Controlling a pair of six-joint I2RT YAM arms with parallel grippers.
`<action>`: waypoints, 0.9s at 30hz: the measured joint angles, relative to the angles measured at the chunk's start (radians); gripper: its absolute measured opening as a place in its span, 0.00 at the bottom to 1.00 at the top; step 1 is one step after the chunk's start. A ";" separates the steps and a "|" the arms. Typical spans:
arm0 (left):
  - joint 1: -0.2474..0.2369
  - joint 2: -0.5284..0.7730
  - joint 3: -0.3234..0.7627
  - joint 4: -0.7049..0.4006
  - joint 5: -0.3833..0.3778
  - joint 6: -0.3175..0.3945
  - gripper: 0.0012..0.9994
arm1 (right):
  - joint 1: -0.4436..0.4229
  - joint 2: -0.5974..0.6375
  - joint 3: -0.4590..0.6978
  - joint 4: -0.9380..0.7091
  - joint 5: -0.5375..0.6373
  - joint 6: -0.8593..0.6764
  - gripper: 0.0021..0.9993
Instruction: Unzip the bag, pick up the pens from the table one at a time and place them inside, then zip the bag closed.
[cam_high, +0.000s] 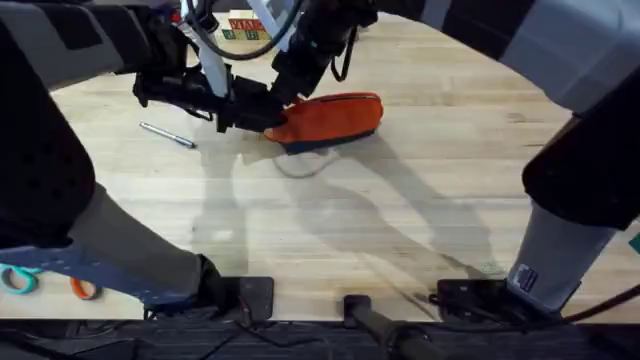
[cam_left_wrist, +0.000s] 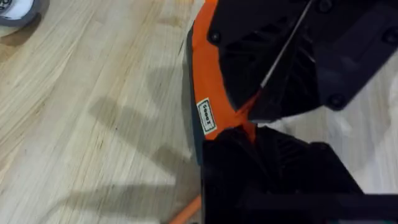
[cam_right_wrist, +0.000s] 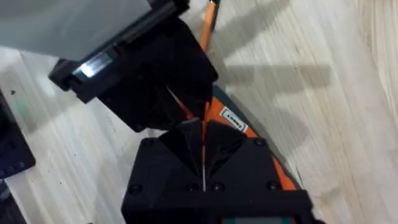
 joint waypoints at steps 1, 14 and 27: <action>0.000 0.000 0.000 0.000 0.000 0.000 0.04 | 0.002 0.000 0.000 0.004 0.000 0.000 0.03; 0.000 0.000 0.000 0.000 0.001 0.000 0.04 | 0.010 0.000 0.000 0.040 0.000 0.051 0.03; 0.000 0.000 0.000 0.000 0.001 0.000 0.04 | 0.010 0.000 0.000 0.039 0.000 0.061 0.03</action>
